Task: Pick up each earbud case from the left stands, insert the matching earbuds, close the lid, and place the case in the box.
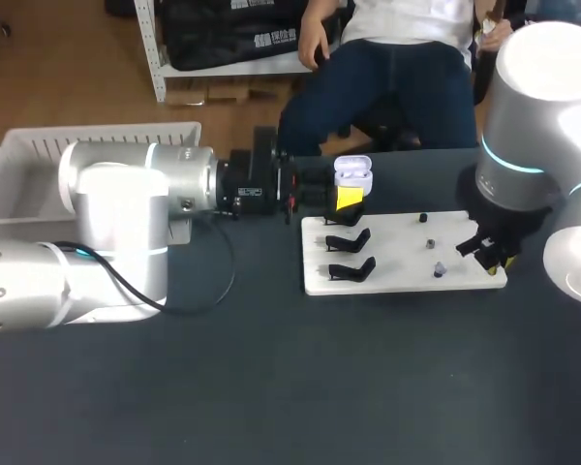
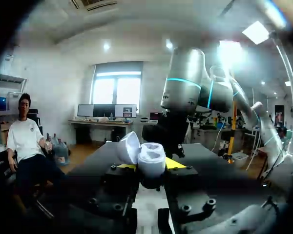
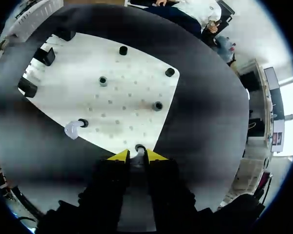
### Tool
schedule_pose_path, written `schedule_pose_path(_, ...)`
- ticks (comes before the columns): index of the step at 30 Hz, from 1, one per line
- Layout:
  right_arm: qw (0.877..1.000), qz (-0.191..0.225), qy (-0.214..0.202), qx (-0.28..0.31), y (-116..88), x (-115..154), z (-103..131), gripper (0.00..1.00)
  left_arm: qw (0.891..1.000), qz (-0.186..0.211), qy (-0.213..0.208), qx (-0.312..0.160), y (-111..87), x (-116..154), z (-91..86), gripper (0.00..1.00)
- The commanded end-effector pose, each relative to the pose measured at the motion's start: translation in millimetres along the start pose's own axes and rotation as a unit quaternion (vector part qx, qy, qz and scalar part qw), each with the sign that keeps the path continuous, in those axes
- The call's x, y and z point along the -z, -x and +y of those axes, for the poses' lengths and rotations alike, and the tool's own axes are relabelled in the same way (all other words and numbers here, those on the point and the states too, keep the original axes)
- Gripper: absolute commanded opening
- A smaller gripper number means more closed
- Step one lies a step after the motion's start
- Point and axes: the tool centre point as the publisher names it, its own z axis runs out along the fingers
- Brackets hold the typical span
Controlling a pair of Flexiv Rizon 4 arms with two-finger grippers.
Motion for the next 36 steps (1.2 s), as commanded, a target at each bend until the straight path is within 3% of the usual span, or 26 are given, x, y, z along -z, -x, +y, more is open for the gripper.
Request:
schedule_pose_path(1,1.000,0.004,0.003,-0.012,-4.7,25.8,2.4,0.00,1.000,-0.003,0.002,-0.002,-1.2,-0.1,-0.9,0.00)
schedule_pose_path(16,0.994,0.000,0.029,-0.101,-19.7,120.2,42.3,0.00,1.000,-0.003,0.002,-0.002,-1.2,-0.1,-0.9,0.00)
schedule_pose_path(28,0.994,0.000,0.029,-0.101,-19.7,120.2,42.3,0.00,1.000,-0.003,0.002,-0.002,-1.2,-0.1,-0.9,0.00)
schedule_pose_path(29,0.990,-0.001,0.021,-0.139,-18.4,119.7,41.5,0.00,1.000,-0.003,0.002,-0.002,-1.2,-0.1,-0.9,0.00)
schedule_pose_path(30,0.976,-0.015,0.016,-0.217,-14.6,124.9,44.4,0.00,1.000,-0.003,0.002,-0.002,-1.2,-0.1,-0.9,0.00)
schedule_pose_path(31,0.954,-0.008,0.007,-0.299,-14.0,126.6,44.6,0.00,1.000,-0.003,0.002,-0.002,-1.2,-0.1,-0.9,0.00)
schedule_pose_path(32,0.937,-0.020,0.023,-0.348,-13.4,129.7,48.0,0.00,1.000,-0.003,0.002,-0.002,-1.2,-0.1,-0.9,0.00)
schedule_pose_path(33,0.914,0.003,0.002,-0.406,-13.1,131.5,51.4,0.00,1.000,-0.003,0.002,-0.002,-1.2,-0.1,-0.9,0.00)
schedule_pose_path(34,0.893,-0.008,0.003,-0.450,-13.1,134.1,55.8,0.00,1.000,-0.003,0.002,-0.002,-1.2,-0.1,-0.9,0.00)
schedule_pose_path(36,0.838,0.015,-0.027,-0.545,-15.0,139.9,64.1,0.00,1.000,-0.003,0.002,-0.002,-1.2,-0.1,-0.9,0.00)
